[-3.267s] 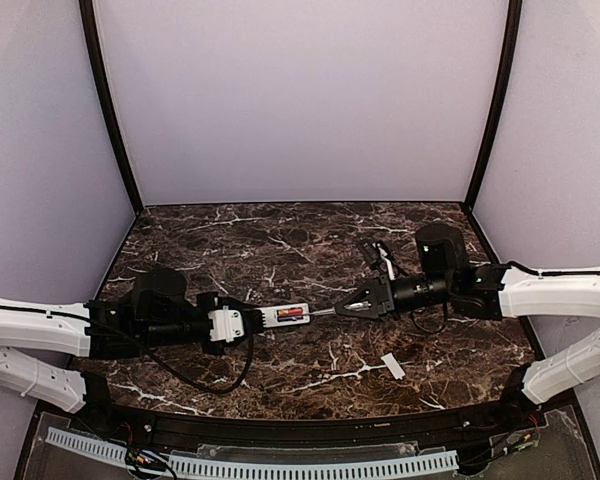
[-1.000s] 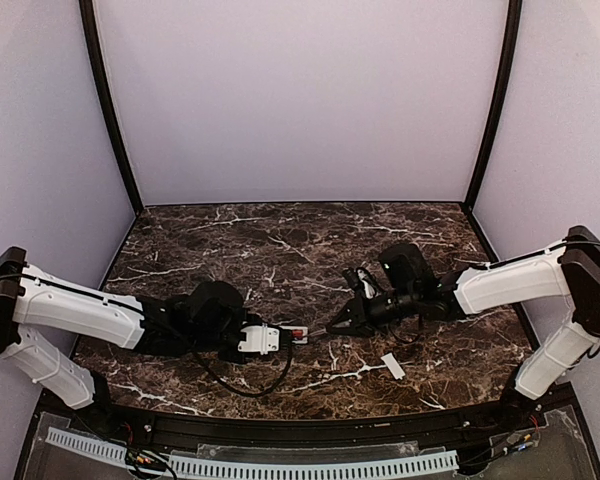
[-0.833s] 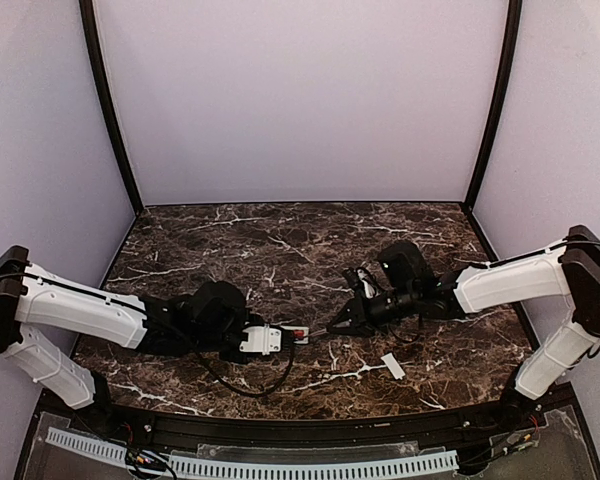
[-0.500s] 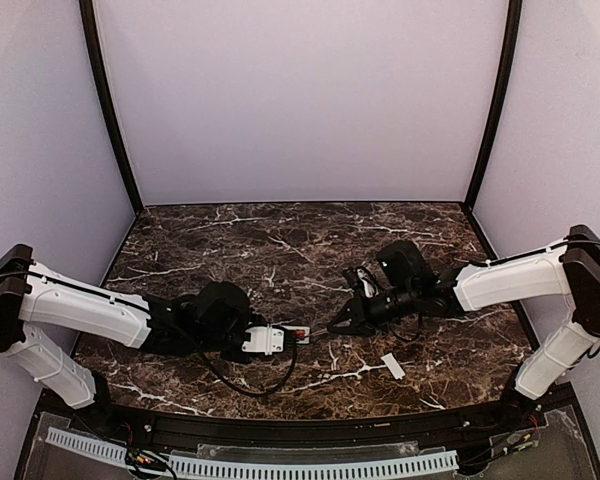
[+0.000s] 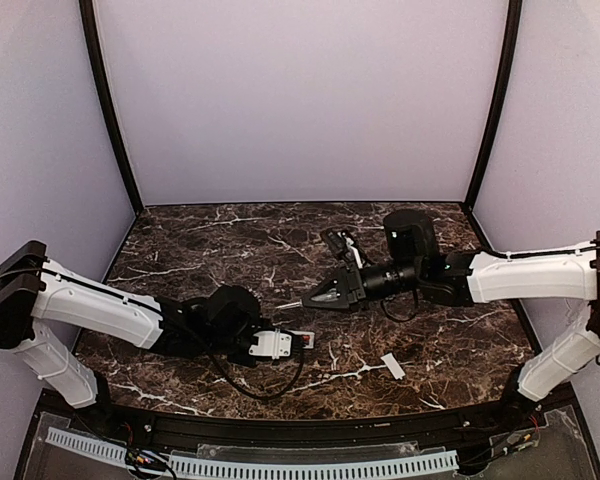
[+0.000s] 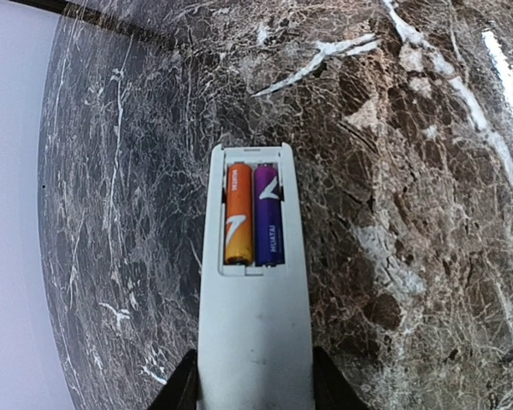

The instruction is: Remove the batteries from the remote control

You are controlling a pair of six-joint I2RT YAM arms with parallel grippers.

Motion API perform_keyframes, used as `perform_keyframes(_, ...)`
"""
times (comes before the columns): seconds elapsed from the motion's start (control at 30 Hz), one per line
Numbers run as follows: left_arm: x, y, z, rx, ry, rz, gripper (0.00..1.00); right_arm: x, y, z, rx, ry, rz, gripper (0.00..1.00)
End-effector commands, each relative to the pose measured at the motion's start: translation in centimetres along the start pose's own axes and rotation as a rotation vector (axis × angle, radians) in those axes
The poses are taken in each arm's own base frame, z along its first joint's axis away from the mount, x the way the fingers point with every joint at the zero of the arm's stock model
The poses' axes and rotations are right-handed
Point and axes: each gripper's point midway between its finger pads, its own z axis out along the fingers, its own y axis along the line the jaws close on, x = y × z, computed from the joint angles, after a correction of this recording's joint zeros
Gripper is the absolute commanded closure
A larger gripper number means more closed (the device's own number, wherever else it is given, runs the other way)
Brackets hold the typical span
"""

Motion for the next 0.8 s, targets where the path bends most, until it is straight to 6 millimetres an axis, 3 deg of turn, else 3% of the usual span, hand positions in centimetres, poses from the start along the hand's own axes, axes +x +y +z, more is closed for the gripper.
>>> perform_keyframes(0.0,-0.9,0.7,-0.2,-0.014,-0.017,0.002,1.00,-0.6,2.6,-0.7,-0.069,-0.010,-0.078,1.00)
perform_keyframes(0.1,-0.9,0.8,-0.3,-0.017,-0.018,0.000,1.00,-0.6,1.9,-1.1,-0.006,-0.017,-0.078,1.00)
perform_keyframes(0.43,-1.5,1.1,-0.8,-0.021,-0.045,-0.027,1.00,1.1,-3.8,-3.6,0.322,-0.036,-0.031,1.00)
perform_keyframes(0.77,-1.6,0.9,-0.8,-0.006,-0.044,-0.033,1.00,2.0,-7.0,-1.9,0.467,0.017,-0.004,1.00)
